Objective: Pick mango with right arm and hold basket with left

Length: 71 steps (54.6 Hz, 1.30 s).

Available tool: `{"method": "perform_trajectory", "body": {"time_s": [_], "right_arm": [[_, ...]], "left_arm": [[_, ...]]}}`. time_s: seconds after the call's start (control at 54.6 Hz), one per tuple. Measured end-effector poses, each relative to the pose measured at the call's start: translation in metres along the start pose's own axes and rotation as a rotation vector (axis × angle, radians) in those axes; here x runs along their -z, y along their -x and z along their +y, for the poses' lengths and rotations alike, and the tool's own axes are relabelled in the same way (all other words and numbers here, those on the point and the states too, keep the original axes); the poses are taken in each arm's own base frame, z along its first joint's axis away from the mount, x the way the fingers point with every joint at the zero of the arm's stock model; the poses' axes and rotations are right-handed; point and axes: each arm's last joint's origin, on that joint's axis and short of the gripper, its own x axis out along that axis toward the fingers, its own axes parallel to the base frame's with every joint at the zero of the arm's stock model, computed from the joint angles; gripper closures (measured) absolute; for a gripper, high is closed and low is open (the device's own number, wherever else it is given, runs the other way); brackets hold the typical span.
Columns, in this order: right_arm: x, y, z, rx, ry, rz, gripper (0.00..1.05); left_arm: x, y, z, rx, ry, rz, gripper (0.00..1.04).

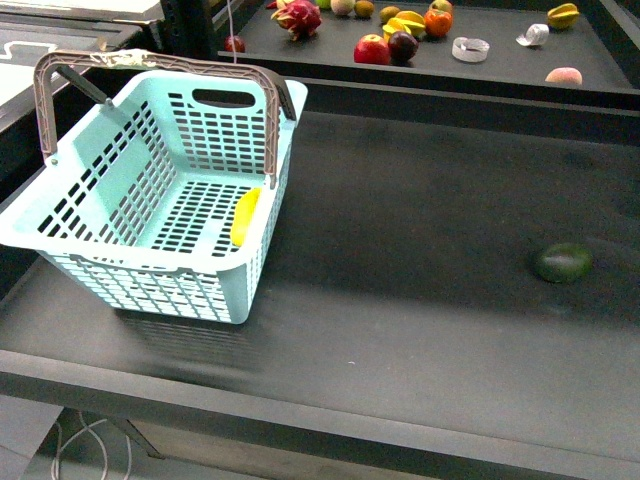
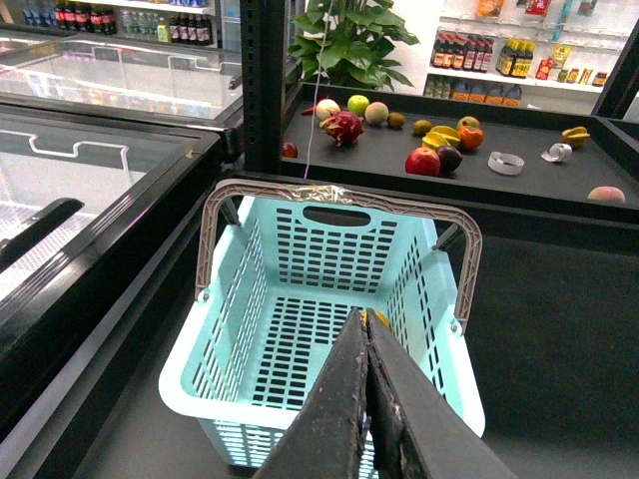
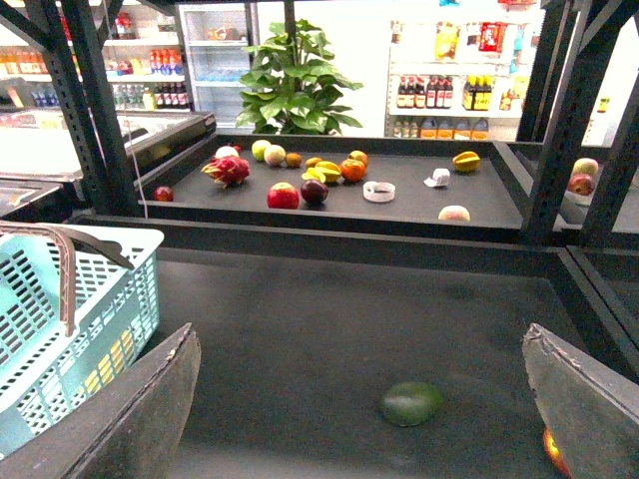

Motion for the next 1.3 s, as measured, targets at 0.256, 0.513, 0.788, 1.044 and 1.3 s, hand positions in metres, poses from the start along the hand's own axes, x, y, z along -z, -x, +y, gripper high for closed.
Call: {"method": "perform_trajectory", "body": {"time_s": [0.256,0.513,0.788,1.044,1.3], "right_arm": [[0.0,0.0,0.0,0.0,0.0,0.0,0.08],[0.0,0.0,0.0,0.0,0.0,0.0,0.08],[0.0,0.0,0.0,0.0,0.0,0.0,0.08],[0.0,0.0,0.0,0.0,0.0,0.0,0.08],[0.0,0.0,0.0,0.0,0.0,0.0,0.08]], "left_arm": [[-0.002,0.018,0.0,0.0,-0.01,-0.005,1.03],[-0.008,0.031,0.0,0.0,-0.012,-0.027,1.03],[-0.011,0.044,0.0,0.001,-0.012,-0.035,1.03],[-0.011,0.051,0.0,0.001,-0.013,-0.037,1.03],[-0.01,0.058,0.0,0.0,-0.013,-0.034,1.03]]}}
